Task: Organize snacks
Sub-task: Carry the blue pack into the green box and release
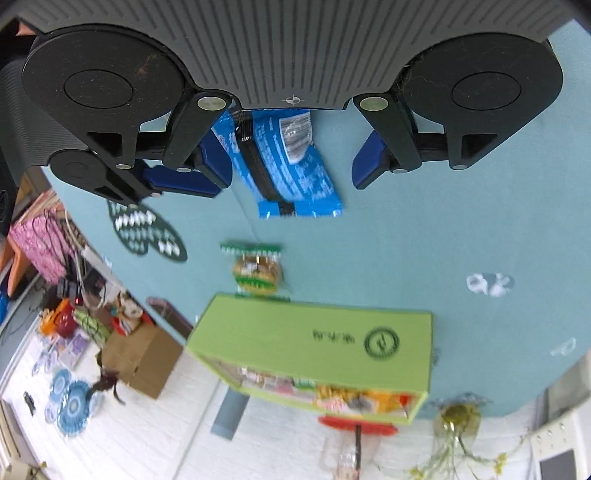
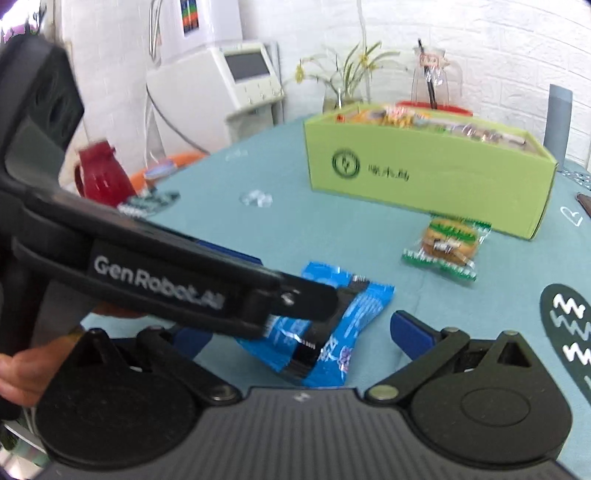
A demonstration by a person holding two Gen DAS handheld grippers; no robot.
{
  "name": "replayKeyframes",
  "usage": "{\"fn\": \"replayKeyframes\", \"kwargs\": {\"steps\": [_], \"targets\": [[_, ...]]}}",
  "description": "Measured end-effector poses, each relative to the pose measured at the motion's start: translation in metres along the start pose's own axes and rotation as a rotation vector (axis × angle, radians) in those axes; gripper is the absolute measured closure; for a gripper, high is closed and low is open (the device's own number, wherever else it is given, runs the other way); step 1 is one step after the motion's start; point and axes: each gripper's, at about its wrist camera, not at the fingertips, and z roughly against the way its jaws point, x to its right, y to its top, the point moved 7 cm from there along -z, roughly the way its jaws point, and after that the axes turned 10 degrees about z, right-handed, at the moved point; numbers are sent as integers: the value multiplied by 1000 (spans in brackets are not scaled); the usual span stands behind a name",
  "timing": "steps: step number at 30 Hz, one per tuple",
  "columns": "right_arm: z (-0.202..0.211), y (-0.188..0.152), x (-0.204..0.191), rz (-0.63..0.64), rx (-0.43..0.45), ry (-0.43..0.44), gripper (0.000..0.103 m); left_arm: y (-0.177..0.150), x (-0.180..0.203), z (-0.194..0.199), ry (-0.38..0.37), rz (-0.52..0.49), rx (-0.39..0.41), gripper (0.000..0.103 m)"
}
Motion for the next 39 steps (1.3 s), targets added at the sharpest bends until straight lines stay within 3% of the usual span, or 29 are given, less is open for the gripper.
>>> {"fn": "replayKeyframes", "kwargs": {"steps": [2, 3, 7, 12, 18, 22, 26, 30, 33, 34, 39], "targets": [[-9, -3, -2, 28, -17, -6, 11, -4, -3, -9, -7, -5, -36, 59], [-7, -2, -6, 64, -4, -21, 31, -4, -2, -9, -11, -21, -24, 76], [0, 14, 3, 52, 15, -17, 31, 9, 5, -3, -29, -19, 1, 89], [12, 64, 33, 76, 127, -62, 26, 62, 26, 9, -89, -38, 91, 89], [-15, 145, 96, 144, 187, -145, 25, 162, 56, -11, -57, -102, 207, 88], [-55, 174, 143, 115, 140, -142, 25, 213, 58, -56, -19, -110, 187, 87], [-94, 172, 171, 101, 59, -130, 25, 232, 44, -110, -5, -82, 109, 87], [-111, 162, 177, 97, 46, -102, 18, 227, 35, -135, -1, -82, 112, 78], [-106, 159, 176, 94, 60, -113, 11, 222, 41, -125, -22, -110, 130, 52], [-100, 161, 175, 89, 74, -114, 11, 221, 45, -116, -12, -119, 154, 42], [-33, 164, 161, 101, 200, -179, 10, 210, 69, -44, -22, -196, 336, 25]]}}
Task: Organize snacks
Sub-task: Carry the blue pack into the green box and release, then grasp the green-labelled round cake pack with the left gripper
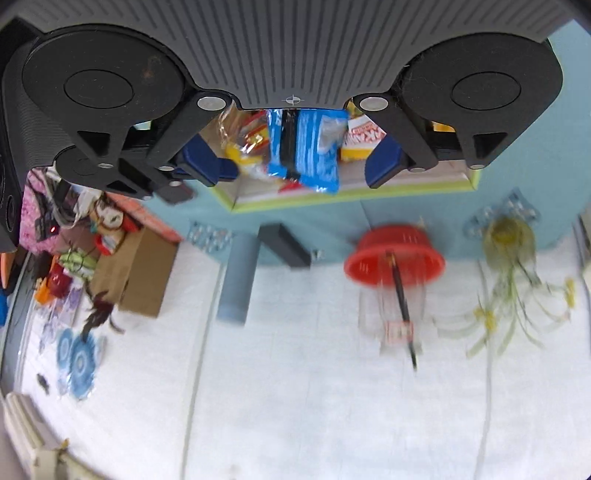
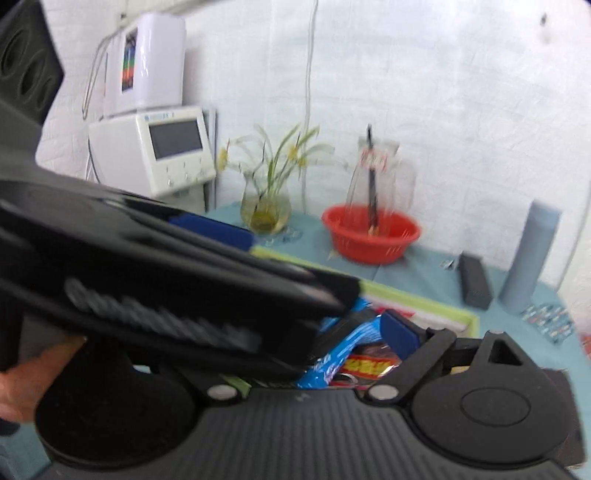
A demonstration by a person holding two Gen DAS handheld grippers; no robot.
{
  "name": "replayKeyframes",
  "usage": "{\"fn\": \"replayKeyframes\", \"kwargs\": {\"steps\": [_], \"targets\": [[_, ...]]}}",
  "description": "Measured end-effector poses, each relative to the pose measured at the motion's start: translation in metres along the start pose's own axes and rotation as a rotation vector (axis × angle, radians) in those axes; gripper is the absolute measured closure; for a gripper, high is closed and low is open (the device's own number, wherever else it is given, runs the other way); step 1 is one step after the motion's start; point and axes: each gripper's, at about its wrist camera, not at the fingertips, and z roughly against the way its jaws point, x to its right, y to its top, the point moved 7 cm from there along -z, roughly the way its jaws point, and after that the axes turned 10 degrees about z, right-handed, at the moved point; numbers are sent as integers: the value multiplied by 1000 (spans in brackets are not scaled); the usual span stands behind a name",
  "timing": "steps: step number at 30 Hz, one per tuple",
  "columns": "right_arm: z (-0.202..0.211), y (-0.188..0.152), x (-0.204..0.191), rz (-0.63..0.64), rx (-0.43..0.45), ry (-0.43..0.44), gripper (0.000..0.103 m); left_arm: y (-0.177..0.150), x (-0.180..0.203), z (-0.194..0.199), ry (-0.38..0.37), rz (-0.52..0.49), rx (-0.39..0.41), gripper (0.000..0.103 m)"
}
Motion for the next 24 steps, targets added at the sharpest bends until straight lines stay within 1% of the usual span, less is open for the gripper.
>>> {"fn": "replayKeyframes", "kwargs": {"steps": [2, 4, 6, 7, 11, 14, 17, 20, 24], "targets": [[30, -3, -2, 1, 31, -44, 10, 0, 5, 29, -20, 12, 41, 19], [54, -14, -10, -26, 35, -50, 10, -7, 7, 53, -33, 41, 59, 17], [73, -29, -20, -70, 24, -49, 10, -21, 8, 69, -27, 74, 57, 16], [80, -38, -25, -91, 13, -48, 10, -29, 9, 74, -22, 89, 46, 16], [103, -78, -50, -164, -42, -41, 10, -78, 9, 87, 22, 127, -38, 16], [115, -105, -65, -202, -81, -60, 10, -117, 5, 93, 86, 137, -100, 17], [124, -124, -76, -231, -110, -64, 10, -145, -3, 101, 142, 150, -141, 17], [130, -136, -82, -268, -128, -61, 10, -162, -10, 110, 168, 169, -165, 17], [137, -138, -88, -281, -125, -54, 10, -171, -14, 118, 172, 186, -174, 17]]}}
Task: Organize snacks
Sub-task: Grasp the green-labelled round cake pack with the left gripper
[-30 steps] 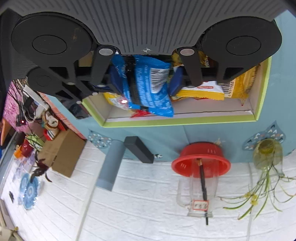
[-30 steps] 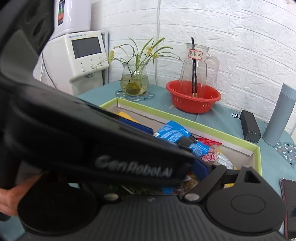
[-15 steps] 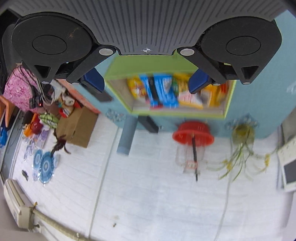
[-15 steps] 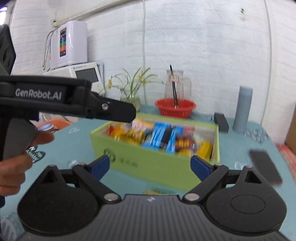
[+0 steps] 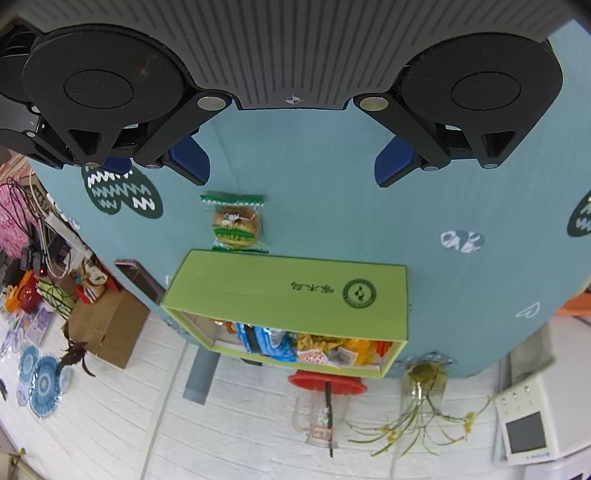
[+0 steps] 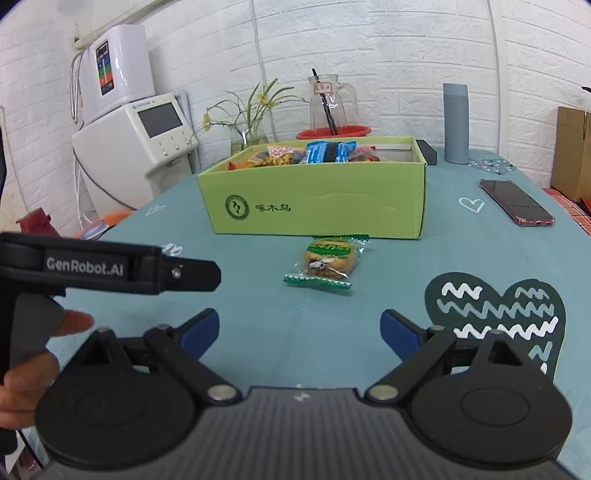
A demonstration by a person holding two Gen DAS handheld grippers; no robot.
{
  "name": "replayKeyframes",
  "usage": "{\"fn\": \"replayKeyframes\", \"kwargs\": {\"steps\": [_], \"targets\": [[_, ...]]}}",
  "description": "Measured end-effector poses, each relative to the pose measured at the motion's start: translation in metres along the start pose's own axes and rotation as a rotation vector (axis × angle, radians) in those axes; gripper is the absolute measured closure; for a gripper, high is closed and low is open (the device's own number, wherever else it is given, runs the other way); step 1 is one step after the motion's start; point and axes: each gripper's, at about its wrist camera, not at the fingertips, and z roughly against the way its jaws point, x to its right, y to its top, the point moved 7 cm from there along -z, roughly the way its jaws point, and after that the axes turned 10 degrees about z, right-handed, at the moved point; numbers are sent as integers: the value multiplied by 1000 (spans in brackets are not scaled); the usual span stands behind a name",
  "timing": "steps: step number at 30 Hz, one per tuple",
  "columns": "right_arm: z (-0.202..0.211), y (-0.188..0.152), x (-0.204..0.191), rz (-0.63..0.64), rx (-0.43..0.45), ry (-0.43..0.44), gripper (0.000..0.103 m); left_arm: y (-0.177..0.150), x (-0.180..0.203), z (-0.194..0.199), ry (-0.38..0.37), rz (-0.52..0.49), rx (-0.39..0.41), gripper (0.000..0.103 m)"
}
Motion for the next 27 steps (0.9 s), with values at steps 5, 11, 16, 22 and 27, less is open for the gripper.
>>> {"fn": "replayKeyframes", "kwargs": {"steps": [5, 11, 16, 22, 27], "targets": [[-4, 5, -2, 31, 0, -11, 10, 1, 1, -8, -11, -2, -15, 17], [-40, 19, 3, 100, -41, -9, 10, 26, 10, -34, -72, -25, -55, 18], [-75, 31, 10, 121, -70, 37, 10, 45, 20, -68, -107, -48, -107, 20], [-115, 37, 10, 156, -129, 122, 11, 49, 44, -114, -161, -129, -213, 60], [-118, 32, 9, 177, -161, 153, 9, 37, 45, -124, -181, -143, -278, 78]]}}
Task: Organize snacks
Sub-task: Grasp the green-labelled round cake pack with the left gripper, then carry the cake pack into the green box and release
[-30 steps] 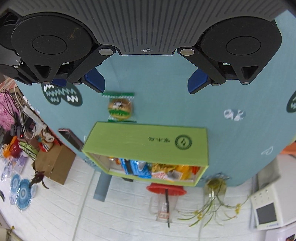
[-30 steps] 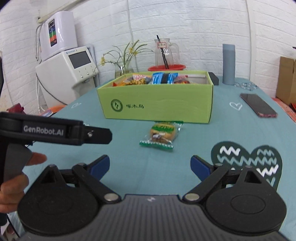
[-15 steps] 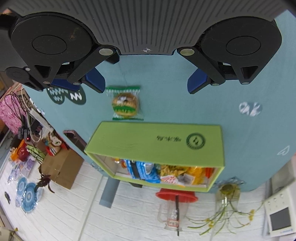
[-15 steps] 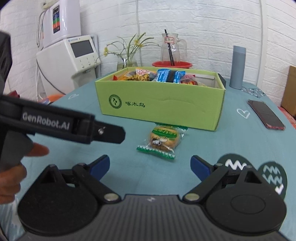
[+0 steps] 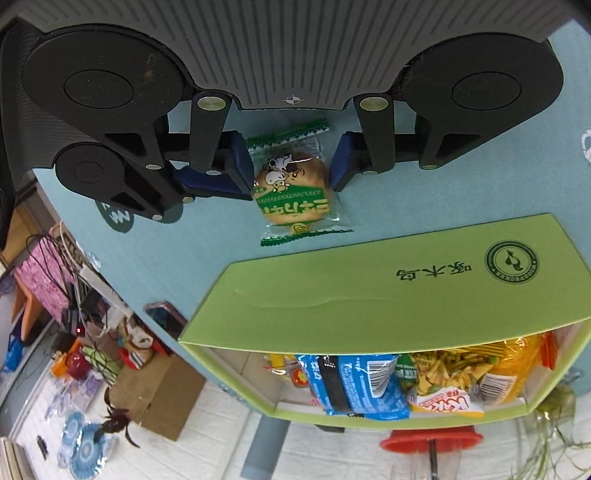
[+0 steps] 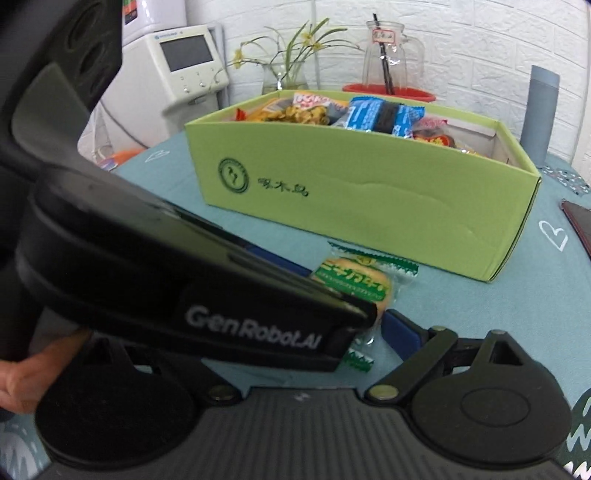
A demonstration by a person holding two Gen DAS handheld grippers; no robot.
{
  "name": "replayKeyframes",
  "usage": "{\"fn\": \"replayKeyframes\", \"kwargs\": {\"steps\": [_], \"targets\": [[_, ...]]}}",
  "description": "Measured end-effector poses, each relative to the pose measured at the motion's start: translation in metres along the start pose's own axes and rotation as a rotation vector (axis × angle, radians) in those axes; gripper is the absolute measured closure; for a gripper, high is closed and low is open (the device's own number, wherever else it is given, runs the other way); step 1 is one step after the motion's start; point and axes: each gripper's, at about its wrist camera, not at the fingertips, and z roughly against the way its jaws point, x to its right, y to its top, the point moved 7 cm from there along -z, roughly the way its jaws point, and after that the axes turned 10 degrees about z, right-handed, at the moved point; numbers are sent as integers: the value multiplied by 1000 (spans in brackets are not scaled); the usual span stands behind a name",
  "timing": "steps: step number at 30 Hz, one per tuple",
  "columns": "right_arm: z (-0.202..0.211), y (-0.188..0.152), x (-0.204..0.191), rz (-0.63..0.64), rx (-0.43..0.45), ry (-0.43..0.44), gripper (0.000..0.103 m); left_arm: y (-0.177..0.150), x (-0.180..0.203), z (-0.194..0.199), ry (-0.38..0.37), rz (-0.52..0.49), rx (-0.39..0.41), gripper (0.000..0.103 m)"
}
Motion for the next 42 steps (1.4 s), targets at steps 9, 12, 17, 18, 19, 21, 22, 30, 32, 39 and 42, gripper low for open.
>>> {"fn": "replayKeyframes", "kwargs": {"steps": [9, 12, 17, 18, 19, 21, 22, 30, 32, 39, 42], "targets": [[57, -38, -58, -12, 34, 95, 9, -75, 2, 52, -14, 55, 21, 73], [75, -51, -78, -13, 38, 105, 10, -100, 4, 71, -17, 69, 31, 72], [96, -55, -88, -21, 75, 41, 10, -112, -1, 93, 0, 98, 67, 48], [99, -54, -85, -14, 81, 4, 10, -110, -5, 98, 20, 108, 92, 44], [100, -53, -82, -10, 84, -21, 10, -108, -10, 102, 32, 119, 111, 43], [97, -51, -77, -29, 76, -34, 10, -104, -14, 104, 17, 142, 116, 42], [95, -51, -75, -40, 70, -28, 10, -104, -14, 103, 8, 150, 111, 43], [83, -53, -78, 6, 70, -31, 32, -107, -1, 76, -28, 76, 58, 79], [81, -50, -76, -6, 67, -39, 32, -106, 1, 75, -24, 59, 70, 80], [93, -15, -57, -3, 152, -53, 29, -64, 10, 89, -23, 79, 135, 82], [96, 22, -37, 63, 211, -122, 29, -23, 22, 93, -20, 50, 195, 82]]}}
